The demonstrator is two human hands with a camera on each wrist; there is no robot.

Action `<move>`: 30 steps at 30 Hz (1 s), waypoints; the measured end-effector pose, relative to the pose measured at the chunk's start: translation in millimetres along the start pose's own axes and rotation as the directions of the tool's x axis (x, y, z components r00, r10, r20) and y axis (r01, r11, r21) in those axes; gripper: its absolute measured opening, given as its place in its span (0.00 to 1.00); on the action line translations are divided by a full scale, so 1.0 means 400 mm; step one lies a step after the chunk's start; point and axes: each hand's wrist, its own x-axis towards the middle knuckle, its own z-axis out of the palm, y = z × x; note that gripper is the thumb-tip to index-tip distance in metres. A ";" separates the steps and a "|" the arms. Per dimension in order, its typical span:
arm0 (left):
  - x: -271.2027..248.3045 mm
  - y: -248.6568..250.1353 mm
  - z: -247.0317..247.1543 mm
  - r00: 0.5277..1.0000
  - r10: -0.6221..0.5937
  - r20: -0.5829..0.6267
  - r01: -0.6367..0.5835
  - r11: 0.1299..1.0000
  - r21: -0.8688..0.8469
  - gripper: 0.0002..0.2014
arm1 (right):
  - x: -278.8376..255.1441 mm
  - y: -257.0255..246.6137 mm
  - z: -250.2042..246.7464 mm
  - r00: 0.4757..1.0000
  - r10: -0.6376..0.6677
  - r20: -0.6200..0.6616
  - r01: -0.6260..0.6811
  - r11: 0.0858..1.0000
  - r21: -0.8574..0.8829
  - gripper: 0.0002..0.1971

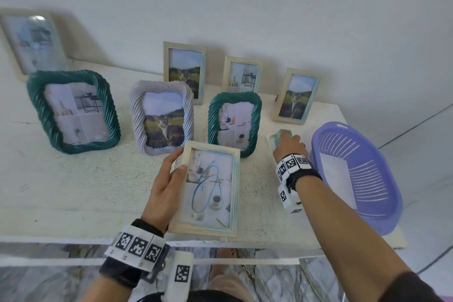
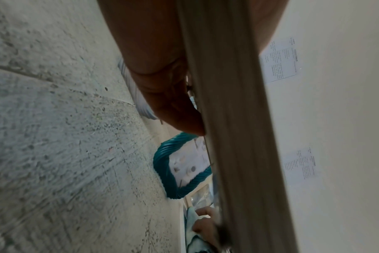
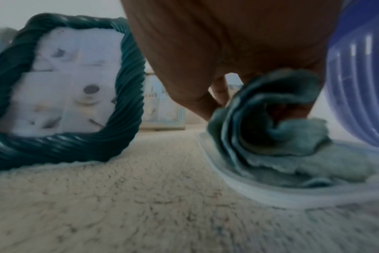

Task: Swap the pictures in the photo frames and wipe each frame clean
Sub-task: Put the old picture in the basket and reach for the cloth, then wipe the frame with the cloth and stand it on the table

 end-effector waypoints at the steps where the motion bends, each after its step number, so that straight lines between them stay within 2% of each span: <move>1: 0.001 -0.001 -0.001 1.000 -0.005 0.000 0.005 1.000 -0.006 0.18 | -0.001 0.004 -0.003 1.000 -0.017 -0.021 0.018 0.999 0.032 0.21; 5: 0.003 0.001 0.003 1.000 0.022 0.008 -0.023 1.000 0.009 0.18 | -0.045 0.021 -0.036 0.994 -0.036 -0.103 0.062 0.965 0.255 0.20; 7: 0.006 0.004 0.007 0.999 0.036 -0.004 -0.036 0.999 0.021 0.19 | -0.098 0.023 -0.052 0.976 -0.086 -0.199 0.155 0.919 0.363 0.22; 10: 0.009 -0.001 0.013 0.998 0.056 0.000 -0.056 0.998 0.005 0.17 | -0.222 0.005 -0.078 0.926 -0.177 -0.332 0.327 0.815 0.478 0.21; 12: 0.011 -0.008 0.016 0.998 0.062 0.016 -0.062 0.998 0.013 0.21 | -0.321 -0.022 -0.094 0.894 -0.244 -0.376 0.426 0.722 0.545 0.21; 14: 0.012 -0.020 0.017 0.996 0.086 0.018 -0.087 0.995 0.047 0.25 | -0.399 -0.047 -0.090 0.837 -0.350 -0.421 0.533 0.696 0.482 0.21; 16: 0.012 -0.023 0.024 0.993 0.118 0.018 -0.119 0.988 0.101 0.28 | -0.437 -0.071 -0.066 0.797 -0.440 -0.414 0.589 0.718 0.370 0.20; 19: 0.012 -0.028 0.025 0.984 0.178 0.030 -0.180 0.966 0.185 0.28 | -0.447 -0.105 -0.033 0.798 -0.482 -0.362 0.581 0.776 0.246 0.17; 21: 0.006 -0.026 0.026 0.974 0.220 0.044 -0.224 0.947 0.231 0.26 | -0.442 -0.115 -0.024 0.812 -0.465 -0.351 0.562 0.786 0.258 0.16; 23: -0.003 -0.016 0.033 0.959 0.280 0.050 -0.283 0.920 0.273 0.23 | -0.436 -0.124 -0.022 0.816 -0.444 -0.370 0.564 0.755 0.336 0.14; 25: -0.004 -0.016 0.035 0.951 0.307 0.037 -0.303 0.898 0.318 0.22 | -0.443 -0.134 -0.021 0.794 -0.466 -0.390 0.601 0.695 0.394 0.12; 28: 0.006 -0.018 0.019 0.956 0.294 0.016 -0.281 0.893 0.350 0.22 | -0.478 -0.139 -0.018 0.722 -0.607 -0.331 0.689 0.588 0.425 0.14; 30: 0.005 -0.016 0.008 0.953 0.302 0.013 -0.288 0.893 0.345 0.22 | -0.488 -0.127 -0.028 0.672 -0.693 -0.260 0.732 0.569 0.375 0.15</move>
